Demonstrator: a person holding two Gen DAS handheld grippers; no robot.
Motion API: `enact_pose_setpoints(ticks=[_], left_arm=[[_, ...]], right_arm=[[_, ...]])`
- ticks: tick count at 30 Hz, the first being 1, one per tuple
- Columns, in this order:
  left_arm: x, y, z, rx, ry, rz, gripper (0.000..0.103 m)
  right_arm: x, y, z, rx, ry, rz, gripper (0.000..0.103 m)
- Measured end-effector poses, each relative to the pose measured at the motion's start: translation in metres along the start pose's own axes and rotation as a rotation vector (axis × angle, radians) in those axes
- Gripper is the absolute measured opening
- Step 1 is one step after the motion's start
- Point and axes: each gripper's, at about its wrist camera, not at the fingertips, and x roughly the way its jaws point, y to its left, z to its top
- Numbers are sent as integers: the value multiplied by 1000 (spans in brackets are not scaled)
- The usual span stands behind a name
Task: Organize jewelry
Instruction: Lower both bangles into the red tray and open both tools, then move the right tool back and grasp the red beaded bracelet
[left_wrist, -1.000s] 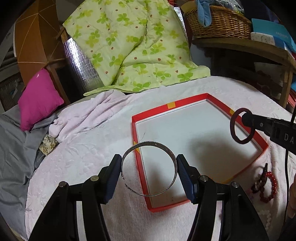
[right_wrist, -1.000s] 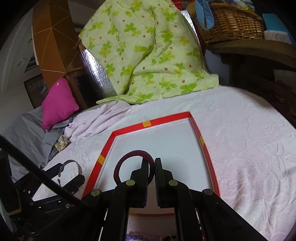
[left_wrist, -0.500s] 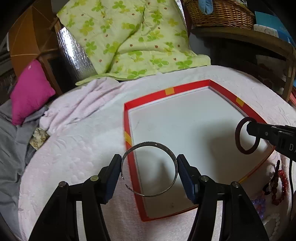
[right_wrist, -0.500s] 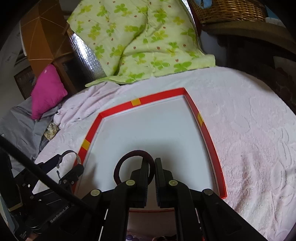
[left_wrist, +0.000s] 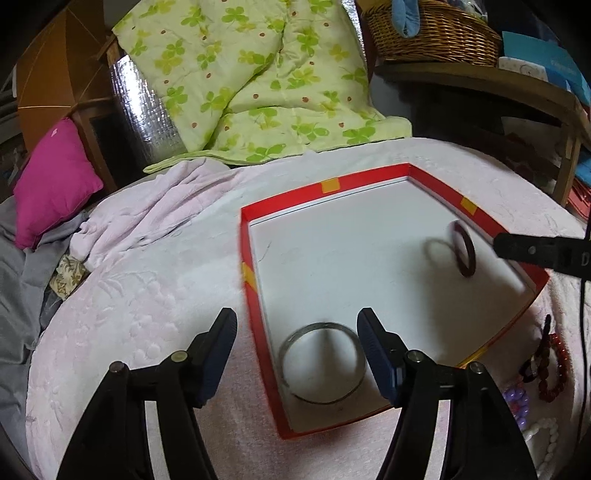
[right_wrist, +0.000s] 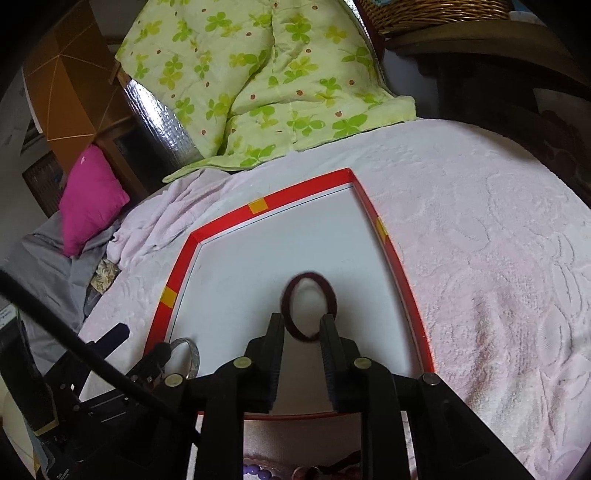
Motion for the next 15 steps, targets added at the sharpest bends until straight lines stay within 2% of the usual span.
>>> enact_pose_setpoints(ticks=[10,15], left_arm=[[-7,6,-3,-16,-9,25,68],[-15,9,-7,-33,-2,14,68]], right_arm=[[-14,-12,7,36,-28,14,22],[-28,-27,10,65,-42,14,22]])
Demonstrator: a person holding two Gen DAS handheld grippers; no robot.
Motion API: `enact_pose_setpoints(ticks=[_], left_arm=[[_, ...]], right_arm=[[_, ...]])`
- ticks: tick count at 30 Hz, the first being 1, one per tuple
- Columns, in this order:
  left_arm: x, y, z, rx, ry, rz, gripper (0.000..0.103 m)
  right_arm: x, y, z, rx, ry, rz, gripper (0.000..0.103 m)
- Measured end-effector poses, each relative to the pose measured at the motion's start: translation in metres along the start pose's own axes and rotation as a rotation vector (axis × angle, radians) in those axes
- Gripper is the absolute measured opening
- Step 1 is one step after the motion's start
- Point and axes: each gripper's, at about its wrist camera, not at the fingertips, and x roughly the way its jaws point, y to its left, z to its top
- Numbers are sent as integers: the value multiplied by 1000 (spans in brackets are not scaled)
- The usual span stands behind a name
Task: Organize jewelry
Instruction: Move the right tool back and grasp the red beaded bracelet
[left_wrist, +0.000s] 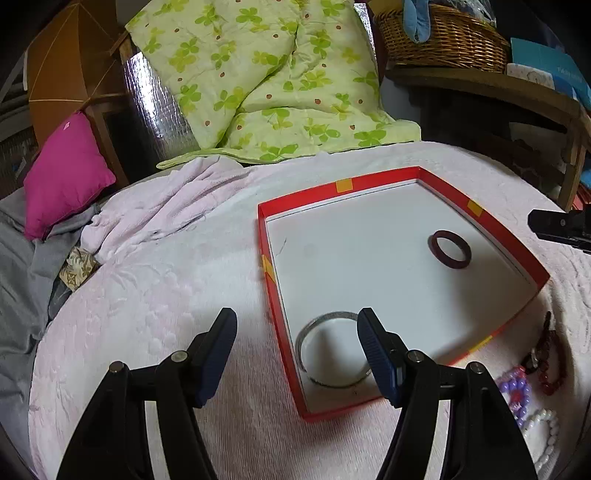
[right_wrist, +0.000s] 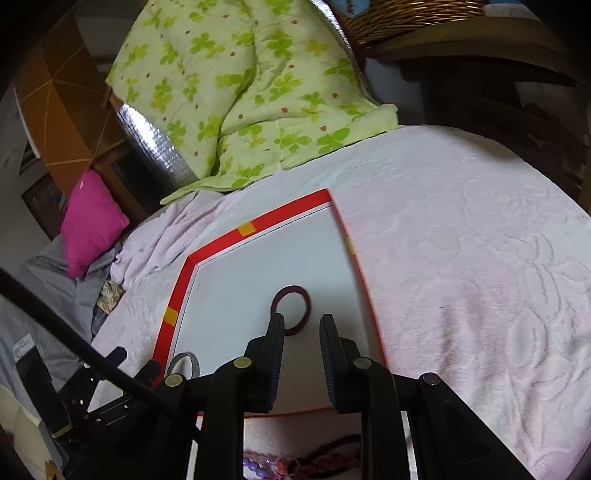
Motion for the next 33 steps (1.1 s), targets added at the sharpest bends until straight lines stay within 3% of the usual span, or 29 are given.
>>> enact_pose_setpoints(ticks=[7,16,21,27,33], left_arm=[[-16,0,-12,-30,12,-15,68],[-44,-5,-32,-43,16,-51,68],[-52,-8,-48,-80,51,-117,68],[-49,-28,-53,-17,64,-149,68],[-41,-32,-48,-38,78,-179,68]], right_arm=[[-23,-25,-6,41,12,14,22],[-35,-52,-29,127,134,106,22],[-37,-59,-45,164,214,152,22],[-33,-56,-62,102,267,121,22],[-16,-50,-69,7,307,43,22]])
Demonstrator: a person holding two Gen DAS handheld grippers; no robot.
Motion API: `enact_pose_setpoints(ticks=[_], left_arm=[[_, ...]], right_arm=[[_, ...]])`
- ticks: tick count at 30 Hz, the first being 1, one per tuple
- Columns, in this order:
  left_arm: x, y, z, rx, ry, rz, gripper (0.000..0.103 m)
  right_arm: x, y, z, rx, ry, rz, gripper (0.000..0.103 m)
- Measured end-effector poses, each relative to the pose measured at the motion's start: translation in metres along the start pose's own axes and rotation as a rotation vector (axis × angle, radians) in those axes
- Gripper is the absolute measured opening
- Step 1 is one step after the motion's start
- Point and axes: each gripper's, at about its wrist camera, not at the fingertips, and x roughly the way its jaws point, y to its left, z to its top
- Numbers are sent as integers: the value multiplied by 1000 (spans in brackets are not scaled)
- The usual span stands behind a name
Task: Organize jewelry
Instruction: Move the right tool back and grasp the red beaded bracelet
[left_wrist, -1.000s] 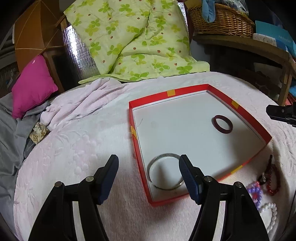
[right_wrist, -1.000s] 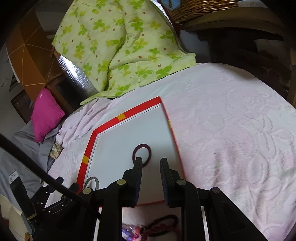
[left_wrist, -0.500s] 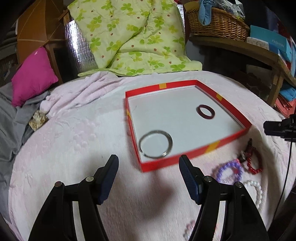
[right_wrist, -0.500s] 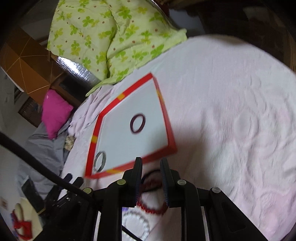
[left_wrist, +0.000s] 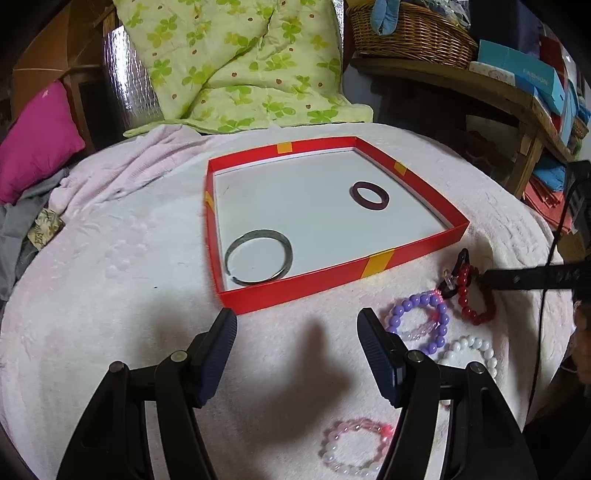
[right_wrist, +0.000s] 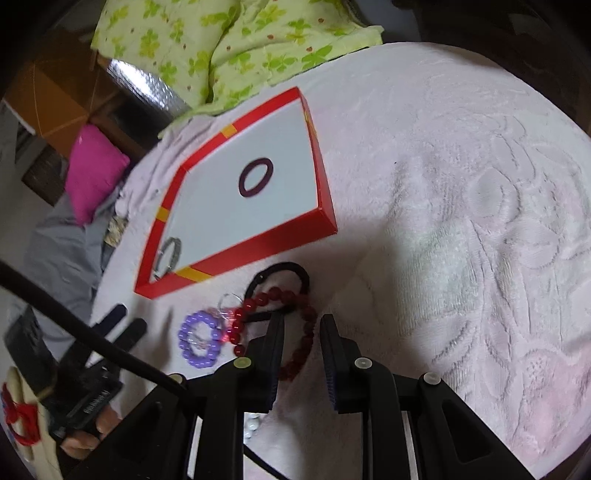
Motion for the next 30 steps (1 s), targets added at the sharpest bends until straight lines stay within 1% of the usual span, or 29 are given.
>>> enact_pose_setpoints(ticks=[3,4,6,11,12,16,19,22,24,27,29,30], left_arm=[[3,-3,1,7,5,-4,68],[4,-4,1,11,7,-8,68],[6,-7,1,24,15,-14,68],[8,-14,0,46,20,-27,68],[8,-15,-1,51,20,-37,68],[9,-24,-3,76,34,-102,68],[11,-34,-5,101,50,-144,69],[14,-43,-6,126,56,-170,69],[18,-49,-5,146,64,-174,72],[22,-51,-5,152,77,-183,73],[23,-51,-5,151,87,-190,74],[24,-49,-6,147,90,-191,74]], right_arm=[[11,5,-1,-65,13,-60,23],[10,8,-1,-89,7,-74,21],[10,13,-3,-131,-5,-119,14],[-2,18,-3,-162,-44,-126,12],[-7,17,-3,-163,-57,-120,1],[-29,14,3,-130,-120,-91,1],[-32,8,6,-101,-119,-84,1],[-29,6,6,-92,-92,-65,2],[-26,8,5,-105,-70,-60,4],[-20,13,3,-139,-67,-65,7],[-15,16,2,-149,-57,-68,18],[-13,17,2,-154,-55,-71,28]])
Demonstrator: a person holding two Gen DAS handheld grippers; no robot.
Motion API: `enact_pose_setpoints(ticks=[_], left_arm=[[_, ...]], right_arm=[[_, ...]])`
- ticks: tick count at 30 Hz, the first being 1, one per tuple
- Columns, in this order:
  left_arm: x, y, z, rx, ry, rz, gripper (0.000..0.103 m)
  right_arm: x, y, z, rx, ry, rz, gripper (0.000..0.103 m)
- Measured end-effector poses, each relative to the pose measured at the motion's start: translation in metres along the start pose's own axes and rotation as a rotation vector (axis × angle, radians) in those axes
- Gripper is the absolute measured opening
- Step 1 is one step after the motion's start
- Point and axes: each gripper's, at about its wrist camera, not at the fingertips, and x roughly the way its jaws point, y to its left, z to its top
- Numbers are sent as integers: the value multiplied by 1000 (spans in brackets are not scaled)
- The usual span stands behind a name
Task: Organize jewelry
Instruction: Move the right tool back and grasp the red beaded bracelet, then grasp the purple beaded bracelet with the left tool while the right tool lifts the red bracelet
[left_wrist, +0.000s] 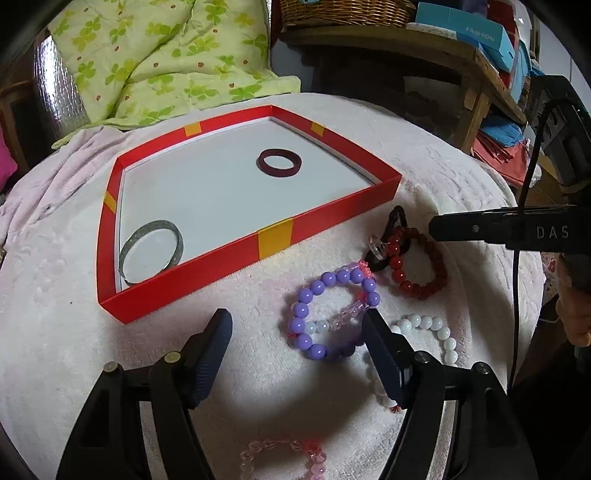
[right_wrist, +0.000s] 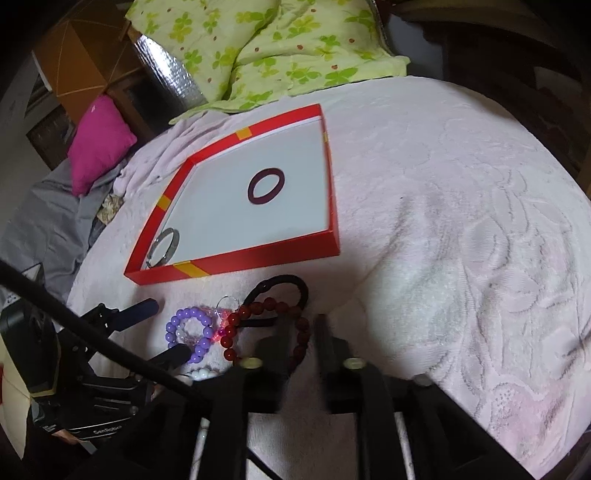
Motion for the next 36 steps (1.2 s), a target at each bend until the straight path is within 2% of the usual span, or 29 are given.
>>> enact_pose_setpoints(ticks=[1,5,8,9,10,11,16,19,24,29,31,33,35,36], left_arm=[[0,1,0,-5,1,-3,74],[-4,9,-1,-31,1,-21,74],[-5,11,-2,-29,0,-27,74],[-4,11,-2,-24,4,-27,74],[-3,11,-2,-20,6,-27,74],[-3,10,-2,-18,7,-27,74],[-6,6,2,-10,-18,-57,74],[-4,-3,4,13,-26,-63,79],[9,-17,5,57,0,-65,80],[13,-6,6,2,-8,-71,79],[10,0,5,-25,-24,-71,73],[6,4,5,-39,-30,-89,50],[5,6,5,-40,-37,-87,40],[4,6,5,-35,-38,-87,29]], right_arm=[[2,2,0,-8,1,-6,33],[14,11,0,-68,9,-38,33],[25,20,-4,-148,23,-105,32],[26,23,-5,-174,18,-126,26],[26,28,-7,-209,4,-169,14],[27,28,-7,-224,-1,-192,12],[16,26,-4,-216,-62,-211,10],[6,15,2,-156,-95,-196,10],[-7,0,8,-76,-131,-171,10],[-13,-10,13,4,-155,-140,10],[-15,-9,15,9,-161,-128,10],[-16,-6,17,7,-171,-119,10],[-18,-3,19,9,-183,-96,10],[-18,-2,20,12,-189,-88,10]])
